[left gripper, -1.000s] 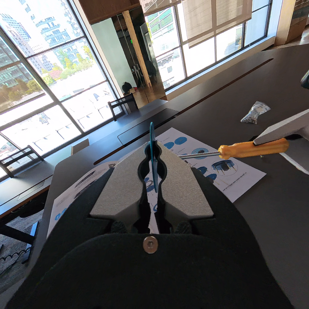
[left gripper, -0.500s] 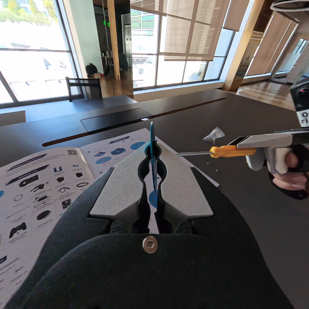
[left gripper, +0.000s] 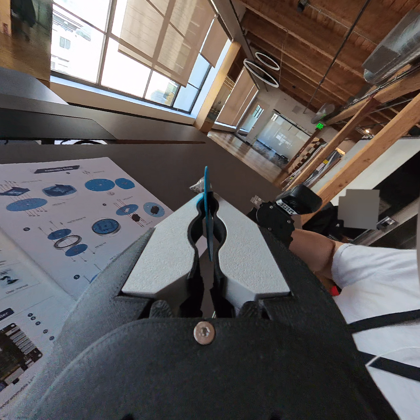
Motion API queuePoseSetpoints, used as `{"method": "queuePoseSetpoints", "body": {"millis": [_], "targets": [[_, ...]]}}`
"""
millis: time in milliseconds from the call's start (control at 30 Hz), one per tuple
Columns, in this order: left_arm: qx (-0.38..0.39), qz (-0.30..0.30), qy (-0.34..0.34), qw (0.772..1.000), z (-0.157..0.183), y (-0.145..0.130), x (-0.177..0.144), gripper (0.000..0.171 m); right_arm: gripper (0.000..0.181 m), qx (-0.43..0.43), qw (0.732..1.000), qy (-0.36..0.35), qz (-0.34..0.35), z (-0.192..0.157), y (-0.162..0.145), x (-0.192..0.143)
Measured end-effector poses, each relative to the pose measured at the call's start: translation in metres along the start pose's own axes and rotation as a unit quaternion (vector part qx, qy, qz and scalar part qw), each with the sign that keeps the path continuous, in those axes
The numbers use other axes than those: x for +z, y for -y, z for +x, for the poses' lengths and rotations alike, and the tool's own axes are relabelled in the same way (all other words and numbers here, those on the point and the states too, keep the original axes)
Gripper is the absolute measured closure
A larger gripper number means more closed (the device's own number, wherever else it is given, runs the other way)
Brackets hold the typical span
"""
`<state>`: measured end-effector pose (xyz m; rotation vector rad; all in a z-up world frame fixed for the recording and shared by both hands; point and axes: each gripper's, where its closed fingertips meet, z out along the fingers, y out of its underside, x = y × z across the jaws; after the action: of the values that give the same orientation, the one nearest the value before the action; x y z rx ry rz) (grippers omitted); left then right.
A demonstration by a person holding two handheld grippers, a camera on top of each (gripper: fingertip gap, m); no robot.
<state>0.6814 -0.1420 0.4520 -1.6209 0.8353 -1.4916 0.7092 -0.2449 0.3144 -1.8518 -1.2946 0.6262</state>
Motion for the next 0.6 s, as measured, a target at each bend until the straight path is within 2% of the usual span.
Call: {"method": "queuePoseSetpoints", "body": {"millis": [100,133,167,267,300,400,500,600], "targets": [[-0.001,-0.017,-0.007,1.0,0.003,-0.008,0.005,0.171,0.17,0.016,1.0,0.011,0.001,0.001,-0.002,-0.004],[-0.009,-0.021,-0.017,1.0,0.007,-0.01,0.007,0.171,0.163,0.024,1.0,0.012,0.01,0.004,-0.001,-0.007],[-0.017,-0.028,-0.031,0.999,0.012,-0.013,0.009,0.171,0.154,0.038,0.999,0.014,0.033,0.007,0.006,-0.012],[-0.033,-0.059,-0.06,0.996,0.023,-0.026,0.016,0.171,0.149,0.111,0.983,0.004,0.146,0.026,0.042,-0.039],[-0.03,-0.069,-0.066,0.995,0.026,-0.031,0.019,0.171,0.15,0.141,0.974,-0.007,0.177,0.035,0.049,-0.048],[-0.021,-0.098,-0.08,0.992,0.034,-0.044,0.026,0.171,0.149,0.216,0.947,0.02,0.238,0.042,0.063,-0.058],[-0.013,-0.122,-0.097,0.988,0.043,-0.055,0.031,0.171,0.148,0.263,0.931,0.043,0.248,0.041,0.065,-0.051],[-0.009,-0.144,-0.104,0.984,0.048,-0.065,0.033,0.171,0.164,0.285,0.912,0.093,0.28,0.033,0.074,-0.054]]}}
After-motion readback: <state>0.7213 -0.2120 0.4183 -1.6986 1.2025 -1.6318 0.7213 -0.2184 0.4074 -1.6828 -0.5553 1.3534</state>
